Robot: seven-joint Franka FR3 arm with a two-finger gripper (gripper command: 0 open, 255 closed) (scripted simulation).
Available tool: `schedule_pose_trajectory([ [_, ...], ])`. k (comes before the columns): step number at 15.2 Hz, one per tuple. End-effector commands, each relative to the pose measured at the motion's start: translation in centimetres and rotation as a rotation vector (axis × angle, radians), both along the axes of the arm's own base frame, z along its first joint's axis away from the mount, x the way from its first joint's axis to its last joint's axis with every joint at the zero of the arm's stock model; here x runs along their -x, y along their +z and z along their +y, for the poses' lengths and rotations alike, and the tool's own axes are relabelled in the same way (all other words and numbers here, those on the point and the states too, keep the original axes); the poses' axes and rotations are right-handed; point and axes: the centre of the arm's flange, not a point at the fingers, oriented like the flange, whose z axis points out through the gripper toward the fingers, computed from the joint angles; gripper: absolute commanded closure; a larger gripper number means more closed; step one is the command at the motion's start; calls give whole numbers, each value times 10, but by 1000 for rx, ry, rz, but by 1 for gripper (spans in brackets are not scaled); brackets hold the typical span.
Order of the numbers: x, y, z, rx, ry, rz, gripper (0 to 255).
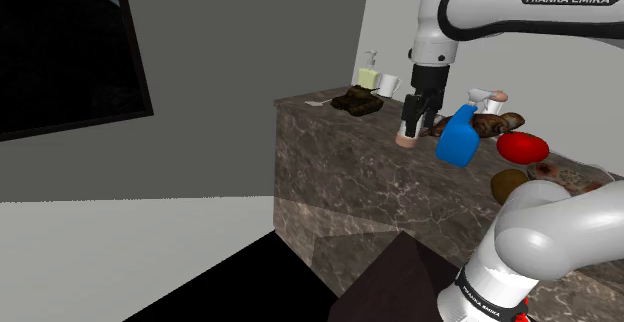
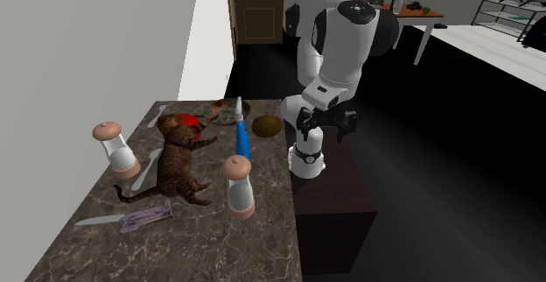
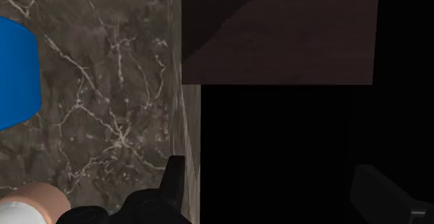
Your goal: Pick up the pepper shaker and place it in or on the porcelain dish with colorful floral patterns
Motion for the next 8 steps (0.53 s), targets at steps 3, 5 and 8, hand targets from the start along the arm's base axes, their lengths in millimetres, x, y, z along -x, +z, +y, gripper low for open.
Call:
schedule_pose_trajectory([
  [3,-14,5,-22,-3,-25,-5,0],
  [5,-28,10,-45,-7,-51,-9,0],
  [8,-47,18,-80,-11,-88,-16,0],
])
